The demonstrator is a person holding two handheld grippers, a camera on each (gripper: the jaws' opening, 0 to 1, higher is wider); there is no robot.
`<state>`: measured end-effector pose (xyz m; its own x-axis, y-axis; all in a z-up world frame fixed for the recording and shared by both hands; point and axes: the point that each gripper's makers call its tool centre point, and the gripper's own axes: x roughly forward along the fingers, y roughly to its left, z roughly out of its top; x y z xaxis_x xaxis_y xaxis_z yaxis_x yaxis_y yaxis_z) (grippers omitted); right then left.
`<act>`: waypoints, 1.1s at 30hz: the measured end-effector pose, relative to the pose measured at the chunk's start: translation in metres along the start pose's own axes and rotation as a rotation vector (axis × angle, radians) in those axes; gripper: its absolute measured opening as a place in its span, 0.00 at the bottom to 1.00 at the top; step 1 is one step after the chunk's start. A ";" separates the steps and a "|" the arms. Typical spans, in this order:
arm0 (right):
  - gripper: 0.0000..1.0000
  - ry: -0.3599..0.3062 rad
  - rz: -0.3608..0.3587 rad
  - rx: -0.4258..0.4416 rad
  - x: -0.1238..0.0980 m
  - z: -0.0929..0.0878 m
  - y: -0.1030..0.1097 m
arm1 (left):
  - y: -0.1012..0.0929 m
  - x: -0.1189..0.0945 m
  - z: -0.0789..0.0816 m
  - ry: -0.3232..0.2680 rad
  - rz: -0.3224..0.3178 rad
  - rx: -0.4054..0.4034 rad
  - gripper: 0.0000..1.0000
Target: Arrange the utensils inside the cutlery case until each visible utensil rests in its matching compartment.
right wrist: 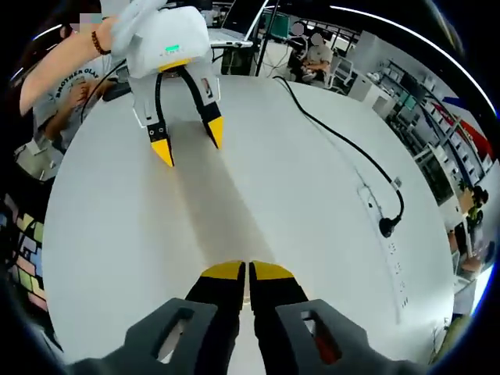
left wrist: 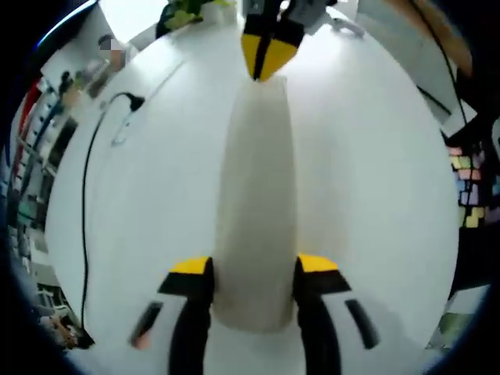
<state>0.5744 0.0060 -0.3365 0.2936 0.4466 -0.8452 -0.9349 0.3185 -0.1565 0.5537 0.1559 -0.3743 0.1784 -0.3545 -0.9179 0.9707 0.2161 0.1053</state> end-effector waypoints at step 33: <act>0.00 0.294 0.088 0.058 0.006 -0.013 0.012 | 0.003 0.003 0.008 -0.128 -0.081 0.047 0.45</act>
<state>0.5620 0.0013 -0.3498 0.1335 0.2160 -0.9672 -0.9388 0.3402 -0.0536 0.5585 0.1480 -0.3738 0.1151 -0.4829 -0.8681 0.9887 0.1402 0.0531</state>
